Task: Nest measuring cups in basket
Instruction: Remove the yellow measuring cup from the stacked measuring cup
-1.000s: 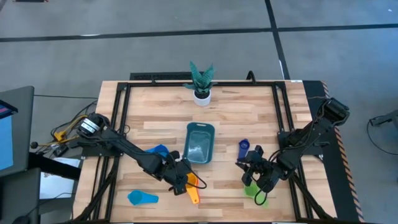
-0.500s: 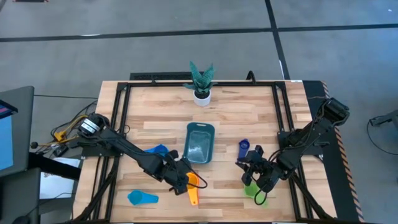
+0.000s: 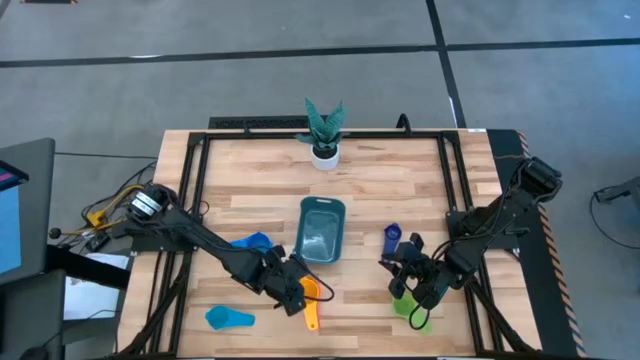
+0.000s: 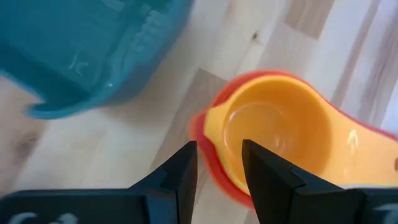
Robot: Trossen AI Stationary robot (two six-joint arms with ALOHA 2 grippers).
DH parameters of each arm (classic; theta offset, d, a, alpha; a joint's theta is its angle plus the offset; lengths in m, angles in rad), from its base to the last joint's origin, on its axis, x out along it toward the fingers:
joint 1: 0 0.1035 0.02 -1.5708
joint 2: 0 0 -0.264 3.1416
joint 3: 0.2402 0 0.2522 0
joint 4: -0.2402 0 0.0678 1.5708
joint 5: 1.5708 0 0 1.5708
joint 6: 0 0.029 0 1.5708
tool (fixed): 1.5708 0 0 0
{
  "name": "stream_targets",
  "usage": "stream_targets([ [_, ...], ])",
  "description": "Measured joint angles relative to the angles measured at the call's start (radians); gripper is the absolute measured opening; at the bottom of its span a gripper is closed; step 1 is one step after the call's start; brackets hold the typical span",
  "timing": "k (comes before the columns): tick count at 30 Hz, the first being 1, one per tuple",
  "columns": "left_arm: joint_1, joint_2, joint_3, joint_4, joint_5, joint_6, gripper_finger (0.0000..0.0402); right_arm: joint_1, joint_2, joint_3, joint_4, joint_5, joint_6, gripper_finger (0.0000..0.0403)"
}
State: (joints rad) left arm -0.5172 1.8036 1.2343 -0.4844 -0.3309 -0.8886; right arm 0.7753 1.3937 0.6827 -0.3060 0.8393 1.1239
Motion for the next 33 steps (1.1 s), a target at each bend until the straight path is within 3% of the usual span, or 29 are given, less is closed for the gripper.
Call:
stream_targets([
  [12,-0.014,0.038,0.0,0.02,-0.044,0.02,0.0107,-0.001,0.0,0.0,0.004,0.0,-0.007,0.0119],
  [21,-0.011,0.038,-0.001,-0.001,-0.04,0.06,0.0012,-0.002,0.0,0.0,0.004,0.0,-0.007,0.0119],
  [28,-0.005,0.038,-0.001,-0.003,-0.027,0.063,0.0029,-0.006,0.0,0.0,0.003,0.0,-0.007,0.0119],
  [33,-0.004,0.038,0.024,-0.01,-0.016,0.101,0.0017,-0.006,0.0,0.0,0.003,0.0,-0.007,0.0119],
])
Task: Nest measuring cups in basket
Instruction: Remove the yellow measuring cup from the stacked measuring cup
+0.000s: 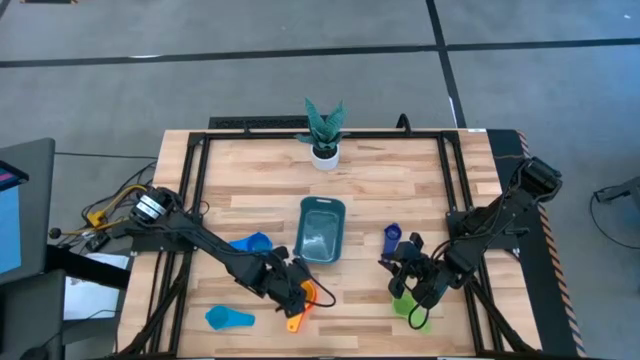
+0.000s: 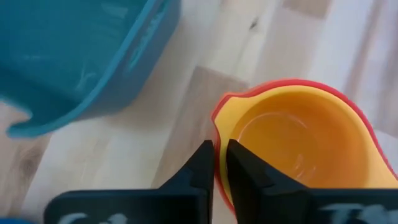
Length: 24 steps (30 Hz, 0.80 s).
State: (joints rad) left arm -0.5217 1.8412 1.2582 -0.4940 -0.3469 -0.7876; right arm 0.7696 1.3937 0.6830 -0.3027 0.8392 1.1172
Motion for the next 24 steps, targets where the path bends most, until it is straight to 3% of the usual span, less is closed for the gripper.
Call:
stream_targets([
  [11,0.003,0.0,0.115,-0.16,-0.033,0.073,0.0019,0.0,0.0,0.0,0.0,0.0,0.0,0.0119],
  [24,0.005,0.0,0.119,-0.171,-0.033,0.073,0.0019,0.002,0.0,0.0,0.0,0.0,0.003,0.0119],
])
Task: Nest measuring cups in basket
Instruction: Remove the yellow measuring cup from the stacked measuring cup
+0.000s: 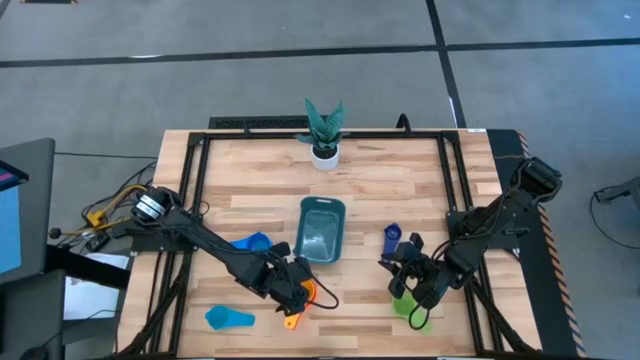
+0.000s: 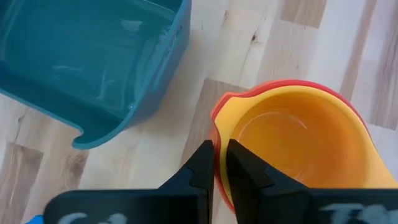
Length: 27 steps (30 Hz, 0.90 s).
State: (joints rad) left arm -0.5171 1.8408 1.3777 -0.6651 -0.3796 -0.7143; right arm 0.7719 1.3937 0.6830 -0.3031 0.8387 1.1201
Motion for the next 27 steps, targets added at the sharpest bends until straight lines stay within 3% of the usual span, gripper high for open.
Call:
stream_targets([
  [21,0.008,0.041,-0.04,0.059,0.017,0.011,0.002,0.0,0.0,0.0,-0.002,0.0,-0.003,0.0119],
  [27,0.008,0.043,-0.04,0.058,0.016,0.015,0.0039,0.0,0.0,0.0,-0.003,0.0,-0.003,0.0119],
])
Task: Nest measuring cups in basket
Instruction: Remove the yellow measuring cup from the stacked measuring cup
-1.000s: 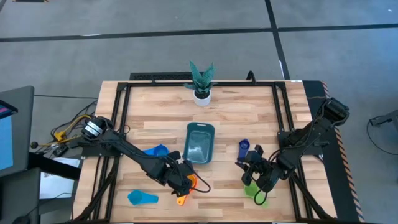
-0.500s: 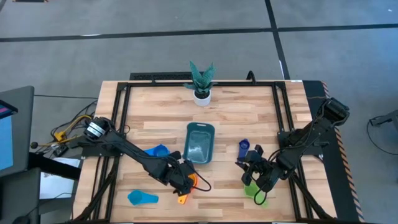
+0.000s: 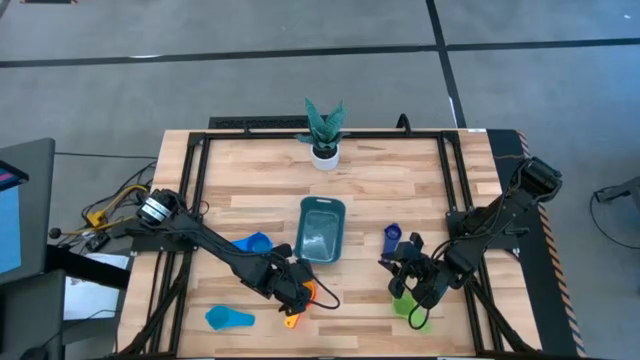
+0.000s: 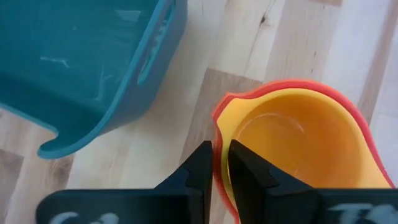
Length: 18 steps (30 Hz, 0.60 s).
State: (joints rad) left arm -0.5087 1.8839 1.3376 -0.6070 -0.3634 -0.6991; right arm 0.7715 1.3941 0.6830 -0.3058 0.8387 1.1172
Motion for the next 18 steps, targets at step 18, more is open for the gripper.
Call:
stream_targets([
  [18,0.0,0.0,0.0,-0.004,-0.002,0.008,0.0034,0.0,0.0,0.0,0.0,0.0,-0.001,0.0119],
])
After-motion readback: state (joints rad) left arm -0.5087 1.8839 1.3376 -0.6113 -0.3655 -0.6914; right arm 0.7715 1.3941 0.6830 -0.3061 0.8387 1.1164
